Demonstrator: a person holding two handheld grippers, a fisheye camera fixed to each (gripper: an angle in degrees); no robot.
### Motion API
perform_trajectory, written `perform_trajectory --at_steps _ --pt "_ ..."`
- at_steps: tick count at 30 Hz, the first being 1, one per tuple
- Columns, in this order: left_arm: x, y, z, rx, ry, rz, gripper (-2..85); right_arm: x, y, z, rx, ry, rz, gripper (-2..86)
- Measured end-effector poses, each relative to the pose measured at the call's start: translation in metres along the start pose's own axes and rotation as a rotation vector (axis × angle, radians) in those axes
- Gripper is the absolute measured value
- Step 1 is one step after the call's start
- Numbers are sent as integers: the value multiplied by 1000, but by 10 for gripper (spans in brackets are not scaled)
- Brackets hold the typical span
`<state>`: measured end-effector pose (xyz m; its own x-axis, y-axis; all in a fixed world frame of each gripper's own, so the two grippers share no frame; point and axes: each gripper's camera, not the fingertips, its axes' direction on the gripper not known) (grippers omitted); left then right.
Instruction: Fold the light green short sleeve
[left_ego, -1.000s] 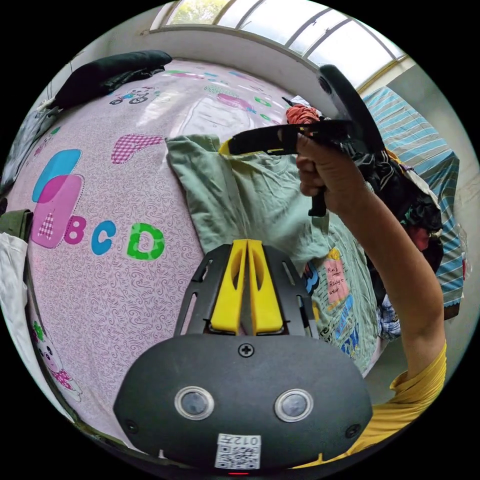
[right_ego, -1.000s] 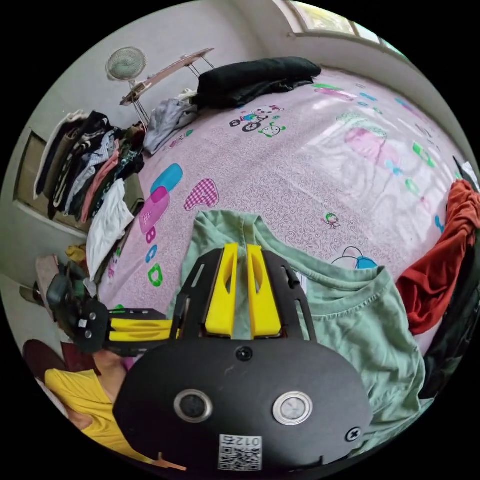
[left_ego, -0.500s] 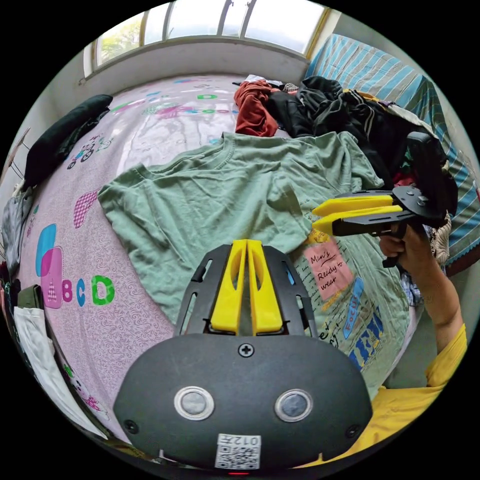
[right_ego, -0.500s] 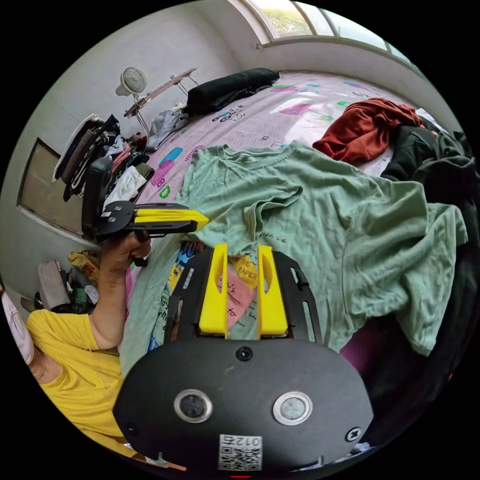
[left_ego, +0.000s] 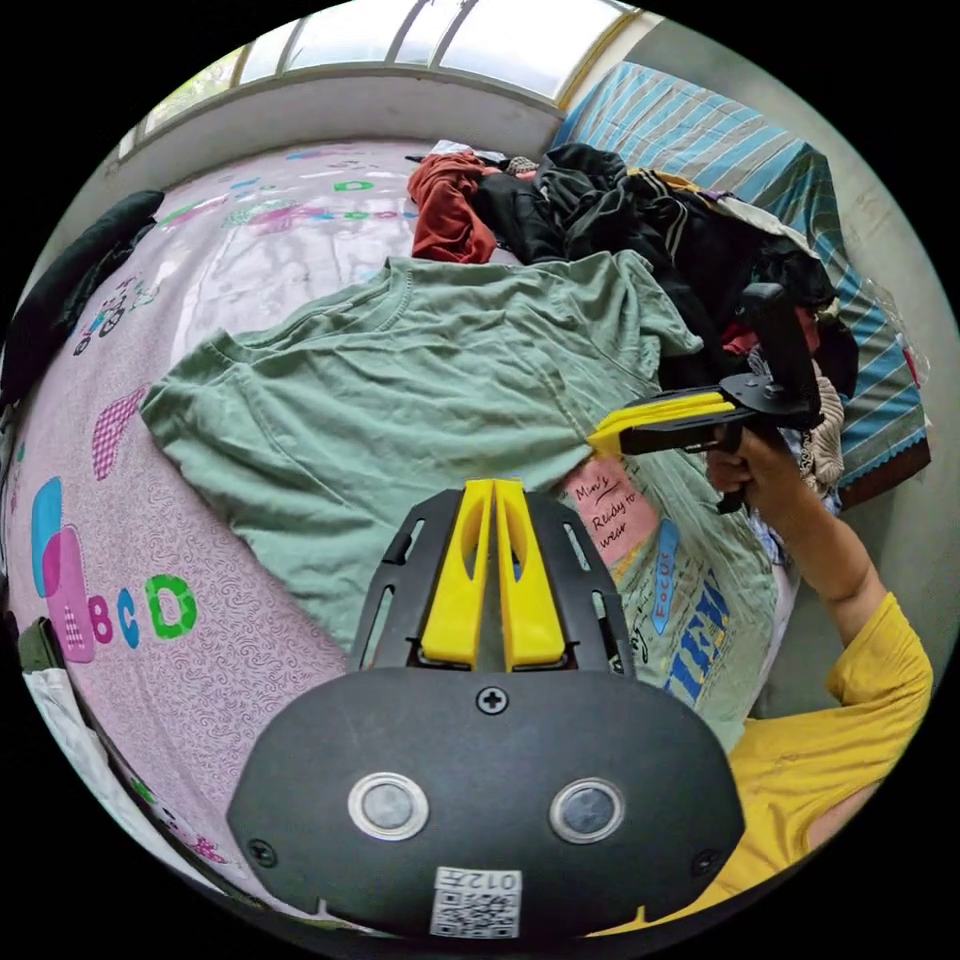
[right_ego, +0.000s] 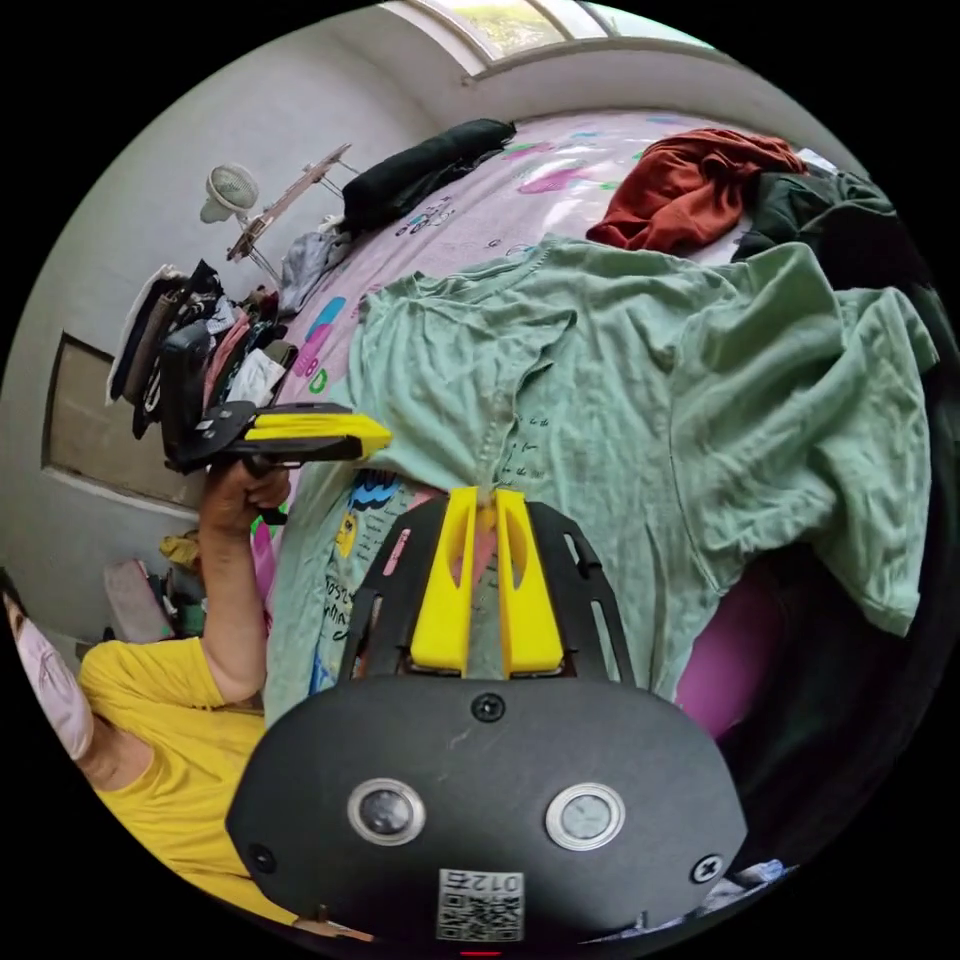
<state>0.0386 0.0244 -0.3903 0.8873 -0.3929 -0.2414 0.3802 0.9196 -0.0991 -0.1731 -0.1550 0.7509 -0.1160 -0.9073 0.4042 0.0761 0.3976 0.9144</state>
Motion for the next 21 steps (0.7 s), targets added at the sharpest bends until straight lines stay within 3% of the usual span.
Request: perform_trajectory --at_steps 5,8,11,17,21 --pt "10 -5 -8 56 -59 33 4 -24 -72 -63 153 100 8 73" --pt "14 -8 -9 73 2 76 4 -19 -129 -67 116 110 71 79" --pt "19 -16 10 -24 4 111 4 -16 -164 -63 52 65 120 62" --pt "18 -21 11 -33 -5 124 4 -51 -186 -99 51 150 79 33" --pt "-11 -10 -24 206 90 -12 4 -75 -149 -179 133 145 24 52"
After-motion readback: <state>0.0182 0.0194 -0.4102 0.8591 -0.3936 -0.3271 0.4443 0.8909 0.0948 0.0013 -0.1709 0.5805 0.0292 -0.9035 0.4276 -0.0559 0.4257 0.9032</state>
